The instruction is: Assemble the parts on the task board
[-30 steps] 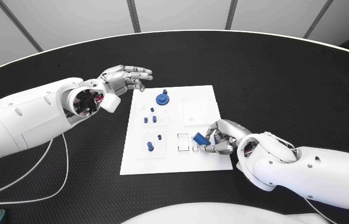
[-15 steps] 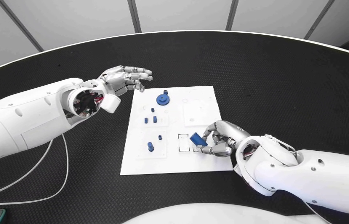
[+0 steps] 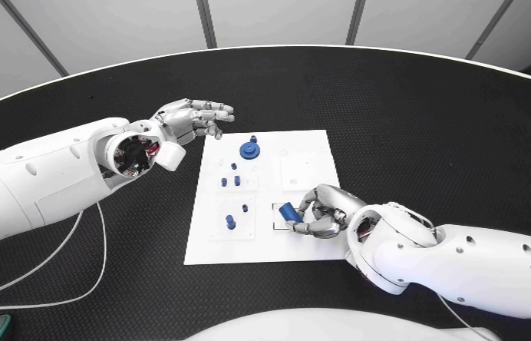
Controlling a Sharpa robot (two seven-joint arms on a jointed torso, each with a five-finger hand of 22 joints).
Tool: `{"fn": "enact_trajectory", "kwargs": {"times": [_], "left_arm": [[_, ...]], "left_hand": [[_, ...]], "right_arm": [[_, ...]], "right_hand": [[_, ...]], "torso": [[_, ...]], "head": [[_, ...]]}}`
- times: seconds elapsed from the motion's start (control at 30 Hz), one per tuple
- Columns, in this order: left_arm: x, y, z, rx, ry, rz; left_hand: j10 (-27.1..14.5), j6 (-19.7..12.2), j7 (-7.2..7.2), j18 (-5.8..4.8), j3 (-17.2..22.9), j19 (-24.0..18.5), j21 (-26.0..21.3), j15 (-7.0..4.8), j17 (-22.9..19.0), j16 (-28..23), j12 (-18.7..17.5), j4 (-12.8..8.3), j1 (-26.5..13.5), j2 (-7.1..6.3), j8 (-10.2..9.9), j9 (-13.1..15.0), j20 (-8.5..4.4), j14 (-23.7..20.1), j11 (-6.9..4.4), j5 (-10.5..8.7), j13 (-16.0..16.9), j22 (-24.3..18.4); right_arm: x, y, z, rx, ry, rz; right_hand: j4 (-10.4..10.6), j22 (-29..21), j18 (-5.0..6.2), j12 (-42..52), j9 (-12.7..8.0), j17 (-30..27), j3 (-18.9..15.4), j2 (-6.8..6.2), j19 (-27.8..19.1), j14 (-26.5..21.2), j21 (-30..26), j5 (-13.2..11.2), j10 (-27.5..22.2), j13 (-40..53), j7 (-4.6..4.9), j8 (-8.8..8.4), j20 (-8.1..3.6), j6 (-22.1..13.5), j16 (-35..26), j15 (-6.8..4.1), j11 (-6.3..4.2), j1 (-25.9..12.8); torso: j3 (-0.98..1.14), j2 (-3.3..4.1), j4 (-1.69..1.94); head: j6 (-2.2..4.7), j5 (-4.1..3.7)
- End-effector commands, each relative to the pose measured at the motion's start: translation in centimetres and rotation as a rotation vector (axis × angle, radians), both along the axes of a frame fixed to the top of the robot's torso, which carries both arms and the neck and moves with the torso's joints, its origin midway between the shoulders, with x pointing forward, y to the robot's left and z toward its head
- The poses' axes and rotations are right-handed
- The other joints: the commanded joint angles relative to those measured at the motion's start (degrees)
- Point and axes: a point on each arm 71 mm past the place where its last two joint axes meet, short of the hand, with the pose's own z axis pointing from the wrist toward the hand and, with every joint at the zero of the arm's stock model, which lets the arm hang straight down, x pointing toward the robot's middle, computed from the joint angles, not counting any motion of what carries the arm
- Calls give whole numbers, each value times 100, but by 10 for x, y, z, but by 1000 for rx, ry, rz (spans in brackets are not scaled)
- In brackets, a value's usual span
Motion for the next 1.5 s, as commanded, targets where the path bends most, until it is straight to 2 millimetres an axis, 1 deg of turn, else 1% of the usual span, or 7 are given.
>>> {"fn": "enact_trajectory", "kwargs": {"times": [0.03,0.3,0.6,0.77,1.07,1.27,1.5], "left_arm": [[0,0,0,0,0,0],[0,-1,0,0,1,-1],[0,-1,0,1,2,-3],[0,-1,0,1,3,-3],[0,-1,0,1,3,-3],[0,-1,0,2,4,-3],[0,-1,0,2,4,-4]], "left_hand": [[-49,-15,27,87,-38,-31,-21,-1,-10,-18,35,-4,-29,51,-13,-7,-4,-27,-3,-4,-1,-5],[-49,-15,27,87,-38,-31,-21,-1,-10,-18,35,-4,-29,51,-13,-7,-4,-27,-3,-4,-1,-5],[-50,-13,26,88,-44,-30,-28,-2,-14,-17,42,2,-29,52,-10,-7,-4,-29,-4,-4,-1,-9],[-50,-13,26,88,-44,-30,-28,-2,-14,-17,42,2,-29,52,-10,-7,-4,-29,-4,-4,-1,-9],[-50,-13,26,88,-44,-30,-28,-2,-14,-17,42,2,-29,52,-10,-7,-4,-29,-4,-4,-1,-9],[-50,-13,26,88,-44,-30,-28,-2,-14,-17,42,2,-29,52,-10,-7,-4,-29,-4,-4,-1,-9],[-52,-12,26,88,-47,-28,-33,-2,-17,-15,46,7,-30,55,-9,-7,-3,-29,-5,-2,-1,-13]], "right_arm": [[1,3,-1,-3,7,7],[4,7,-4,-10,37,11],[9,8,-7,-10,42,3],[11,9,-7,-4,36,2],[12,8,-6,5,24,-5],[14,8,-6,13,13,-15],[12,9,-5,22,7,-8]], "right_hand": [[0,1510,-86,37,47,970,70,2,606,500,37,-34,53,518,-299,63,-36,346,35,-45,-14,-127],[3,1510,-86,35,91,976,100,-14,606,501,37,-73,76,536,-323,112,-56,397,37,-65,-38,-387],[4,1510,-86,42,158,995,69,-45,606,504,37,-221,105,573,-339,173,-71,426,43,-79,-52,-743],[4,1510,-86,28,225,992,-87,-63,606,503,37,-627,114,589,-356,231,-80,423,41,-90,-65,-1043],[8,1510,-86,-59,278,953,-331,-81,606,494,37,-862,73,545,-344,255,-76,360,20,-82,-55,-1286],[11,1510,-86,-102,336,946,-639,24,606,493,37,-1285,62,544,-341,295,-68,323,13,-77,-49,-1356],[12,1510,-86,-141,363,946,-897,89,606,493,37,-1392,45,531,-333,309,-61,294,11,-70,-41,-1374]], "torso": [[-4,6,7],[3,3,-10],[11,3,-10],[10,2,-12],[16,-1,-17],[15,2,-16],[15,-1,-15]], "head": [[-2,12],[-20,44],[-28,58],[-38,64],[-50,74],[-46,76],[-47,78]]}}
